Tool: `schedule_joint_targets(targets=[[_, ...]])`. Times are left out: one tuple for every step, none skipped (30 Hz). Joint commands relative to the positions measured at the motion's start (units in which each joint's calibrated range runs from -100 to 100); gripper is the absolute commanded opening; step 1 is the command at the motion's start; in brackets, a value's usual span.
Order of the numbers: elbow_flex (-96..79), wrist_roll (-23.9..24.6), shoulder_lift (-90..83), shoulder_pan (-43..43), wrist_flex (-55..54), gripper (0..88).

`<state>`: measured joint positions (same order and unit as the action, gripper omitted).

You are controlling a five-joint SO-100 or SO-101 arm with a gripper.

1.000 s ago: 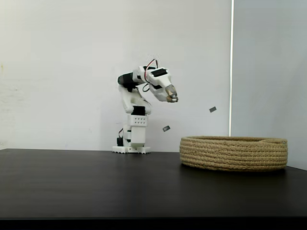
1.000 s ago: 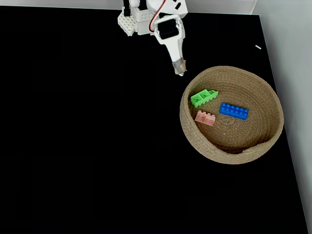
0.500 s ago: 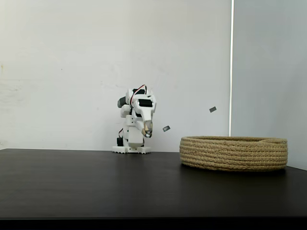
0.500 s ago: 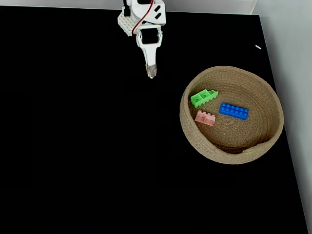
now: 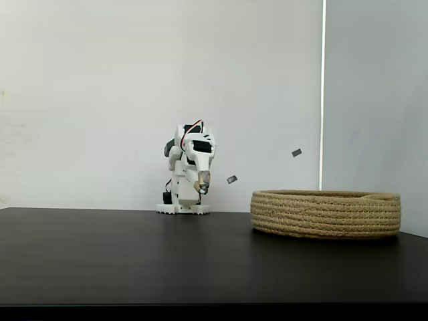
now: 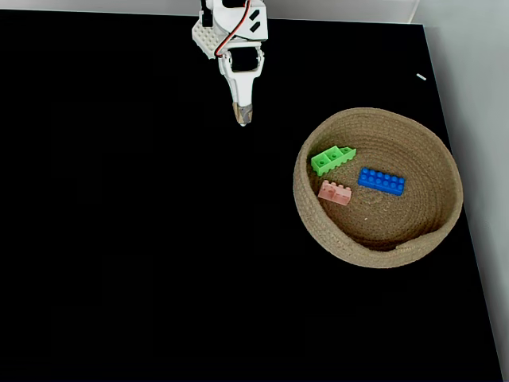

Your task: Place the lego blocks in the tray

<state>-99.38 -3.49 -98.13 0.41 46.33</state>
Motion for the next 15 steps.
schedule_joint_targets(targets=[[-0.6, 0.4, -0.7, -0.5, 0.0, 0.4], [-0.6, 0.4, -0.7, -0.4, 0.0, 0.4], [-0.6, 0.4, -0.7, -0.4, 0.0, 0.4], [-0.6, 0.4, -0.7, -0.4, 0.0, 0.5], [-0.6, 0.4, -0.7, -0.3, 0.0, 0.5], [-0.6, 0.4, -0.7, -0.3, 0.0, 0.5], [-0.6, 0.4, -0.7, -0.3, 0.0, 0.5], [-0.6, 0.4, -0.7, -0.2, 0.0, 0.5], [-0.6, 0.4, -0.7, -0.2, 0.0, 0.5], [-0.6, 0.3, -0.7, -0.2, 0.0, 0.5], [-0.6, 0.3, -0.7, -0.2, 0.0, 0.5], [-0.6, 0.3, -0.7, -0.1, 0.0, 0.5], [-0.6, 0.3, -0.7, -0.1, 0.0, 0.5], [-0.6, 0.3, -0.7, -0.1, 0.0, 0.5], [-0.6, 0.3, -0.7, -0.1, 0.0, 0.5]])
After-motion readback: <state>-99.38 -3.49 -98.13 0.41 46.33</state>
